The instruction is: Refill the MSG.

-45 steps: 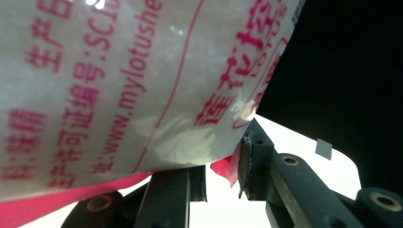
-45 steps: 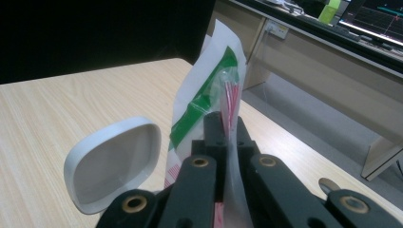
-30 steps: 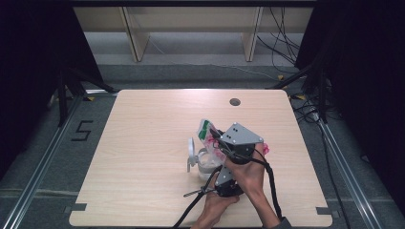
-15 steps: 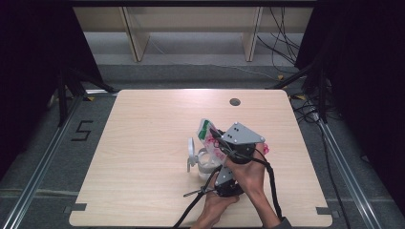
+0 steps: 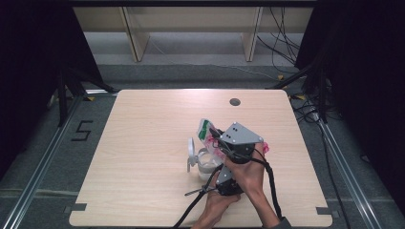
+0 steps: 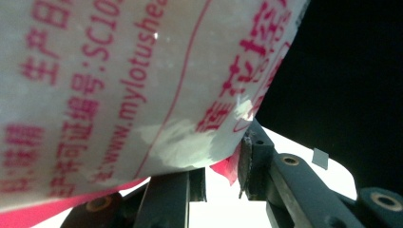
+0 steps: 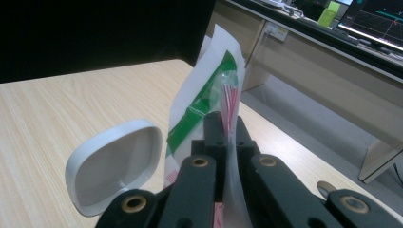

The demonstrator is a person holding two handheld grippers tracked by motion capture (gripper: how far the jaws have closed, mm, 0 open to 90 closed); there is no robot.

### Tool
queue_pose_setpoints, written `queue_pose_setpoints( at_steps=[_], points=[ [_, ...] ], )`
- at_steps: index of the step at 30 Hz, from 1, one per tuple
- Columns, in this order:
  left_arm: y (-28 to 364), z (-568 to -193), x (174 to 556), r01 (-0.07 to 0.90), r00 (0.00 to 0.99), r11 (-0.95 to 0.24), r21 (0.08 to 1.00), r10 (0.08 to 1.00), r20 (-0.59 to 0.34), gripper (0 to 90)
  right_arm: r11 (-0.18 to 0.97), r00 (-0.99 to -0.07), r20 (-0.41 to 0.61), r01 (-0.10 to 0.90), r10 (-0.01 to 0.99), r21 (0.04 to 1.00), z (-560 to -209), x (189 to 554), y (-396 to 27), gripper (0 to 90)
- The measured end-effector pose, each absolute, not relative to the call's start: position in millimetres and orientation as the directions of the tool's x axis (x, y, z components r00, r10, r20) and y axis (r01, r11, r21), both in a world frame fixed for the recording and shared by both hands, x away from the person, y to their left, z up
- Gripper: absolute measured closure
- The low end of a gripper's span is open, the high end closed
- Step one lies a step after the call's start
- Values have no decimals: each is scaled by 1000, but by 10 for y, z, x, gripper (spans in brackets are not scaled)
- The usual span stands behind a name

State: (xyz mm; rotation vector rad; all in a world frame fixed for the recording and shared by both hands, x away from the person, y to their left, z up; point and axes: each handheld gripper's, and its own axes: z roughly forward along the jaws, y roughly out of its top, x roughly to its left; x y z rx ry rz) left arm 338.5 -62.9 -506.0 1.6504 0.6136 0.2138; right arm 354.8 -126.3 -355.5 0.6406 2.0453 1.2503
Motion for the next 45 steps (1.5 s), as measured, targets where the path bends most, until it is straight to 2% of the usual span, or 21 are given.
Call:
queue_pose_setpoints(
  at_steps=[15, 18, 25, 26, 27, 30, 32, 35, 39, 40, 45],
  points=[
    [-637, -5061, 3385, 266, 839, -37, 963, 500, -213, 750, 426, -671, -273, 71, 689, 902, -3546, 3542, -1252, 900],
    [-646, -5048, 3361, 234, 834, -69, 970, 527, -164, 749, 425, -675, -272, 69, 686, 903, -3536, 3554, -1258, 900],
    [-648, -5052, 3362, 250, 837, -57, 967, 514, -186, 750, 447, -674, -296, 56, 677, 893, -3537, 3564, -1249, 900],
    [-673, -5060, 3353, 264, 829, -13, 965, 515, -220, 750, 447, -674, -296, 56, 677, 893, -3537, 3564, -1249, 900],
    [-646, -5058, 3360, 251, 837, -53, 967, 514, -189, 750, 441, -676, -283, 70, 680, 895, -3550, 3559, -1235, 900],
    [-636, -5046, 3358, 252, 835, -44, 967, 516, -193, 752, 435, -684, -275, 68, 676, 898, -3531, 3548, -1229, 900],
    [-672, -5062, 3356, 275, 823, 15, 961, 513, -243, 752, 451, -677, -291, 68, 676, 890, -3553, 3553, -1201, 900],
    [-623, -5052, 3364, 254, 837, -43, 966, 511, -197, 752, 442, -678, -283, 68, 678, 895, -3544, 3555, -1208, 900],
    [-654, -5055, 3354, 274, 824, 8, 962, 514, -239, 752, 453, -680, -306, 43, 666, 890, -3529, 3559, -1208, 900],
    [-627, -5059, 3364, 260, 835, -47, 964, 512, -201, 752, 440, -679, -282, 67, 677, 895, -3542, 3562, -1206, 900],
    [-629, -5060, 3359, 259, 836, -52, 964, 512, -197, 752, 420, -683, -257, 80, 684, 904, -3547, 3573, -1241, 900]
  ],
)
